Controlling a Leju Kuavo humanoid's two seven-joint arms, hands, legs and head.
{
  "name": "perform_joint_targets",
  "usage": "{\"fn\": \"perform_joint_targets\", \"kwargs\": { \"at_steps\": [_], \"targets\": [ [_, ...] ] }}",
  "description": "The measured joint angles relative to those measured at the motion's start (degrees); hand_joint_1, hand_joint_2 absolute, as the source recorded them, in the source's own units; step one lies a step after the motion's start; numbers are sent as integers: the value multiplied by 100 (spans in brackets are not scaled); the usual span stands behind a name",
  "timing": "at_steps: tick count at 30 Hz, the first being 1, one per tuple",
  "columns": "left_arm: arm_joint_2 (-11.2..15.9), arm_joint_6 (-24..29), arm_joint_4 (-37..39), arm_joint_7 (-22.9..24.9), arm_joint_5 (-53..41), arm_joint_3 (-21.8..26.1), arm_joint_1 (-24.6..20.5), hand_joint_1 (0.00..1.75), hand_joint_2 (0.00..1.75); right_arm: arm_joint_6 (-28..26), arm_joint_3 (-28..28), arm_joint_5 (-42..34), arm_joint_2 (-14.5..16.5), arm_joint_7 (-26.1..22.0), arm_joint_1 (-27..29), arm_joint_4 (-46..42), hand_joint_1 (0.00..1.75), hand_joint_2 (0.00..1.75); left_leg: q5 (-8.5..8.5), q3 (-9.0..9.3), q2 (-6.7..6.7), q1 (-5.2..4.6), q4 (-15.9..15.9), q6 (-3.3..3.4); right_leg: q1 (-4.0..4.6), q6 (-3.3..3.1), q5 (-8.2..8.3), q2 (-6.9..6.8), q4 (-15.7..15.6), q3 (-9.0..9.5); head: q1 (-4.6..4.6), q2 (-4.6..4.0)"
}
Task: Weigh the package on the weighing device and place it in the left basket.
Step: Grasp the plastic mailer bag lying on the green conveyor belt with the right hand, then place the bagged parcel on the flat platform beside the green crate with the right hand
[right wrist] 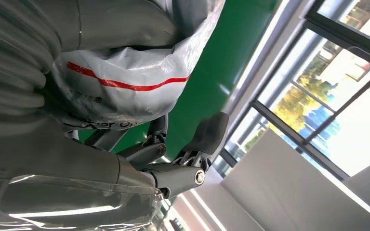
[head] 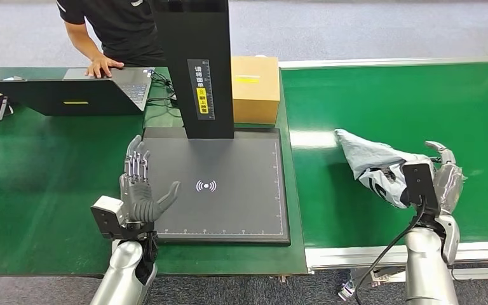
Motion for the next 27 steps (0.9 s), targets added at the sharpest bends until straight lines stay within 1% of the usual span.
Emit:
{"fn": "perform_joint_targets", "kwargs": {
  "at_steps": [7,10,13,16,20,23,27],
  "targets": [
    [2,1,0,-10,4,0,-5,0,175,-34,65,-14,1,-42,19,-229,175,175,0,0,0,0,-1,0,0,0,0,0,0,-1,1,0],
    [4,3,0,-12,25,0,-8,0,175,-73,137,3,8,-191,69,-396,175,175,0,-2,0,0,-1,0,0,0,0,0,1,-1,1,0],
    [4,11,0,-17,74,0,-24,0,175,-200,362,187,32,-424,171,-823,175,175,0,-3,0,0,-1,0,1,0,0,0,1,-2,0,0],
    [4,26,0,-28,109,-2,-57,0,175,-377,801,452,51,-599,311,-1380,175,175,0,-3,1,1,-3,0,2,-1,-1,1,1,-4,0,0],
    [4,99,0,-64,203,-1,-99,0,175,-493,1609,610,48,-611,403,-1972,175,175,1,-2,6,2,-5,-1,2,-1,-1,5,3,-5,0,0],
    [7,133,-1,-84,255,-1,-101,0,175,-527,2182,652,23,-616,389,-2231,175,175,4,-2,5,2,-4,-5,2,-1,-1,5,4,-5,-1,0],
    [13,162,-2,-90,289,0,-99,0,175,-591,2759,739,-13,-649,338,-2418,175,175,4,-3,5,2,-4,-6,1,-1,0,4,4,-4,0,0]
  ]
}}
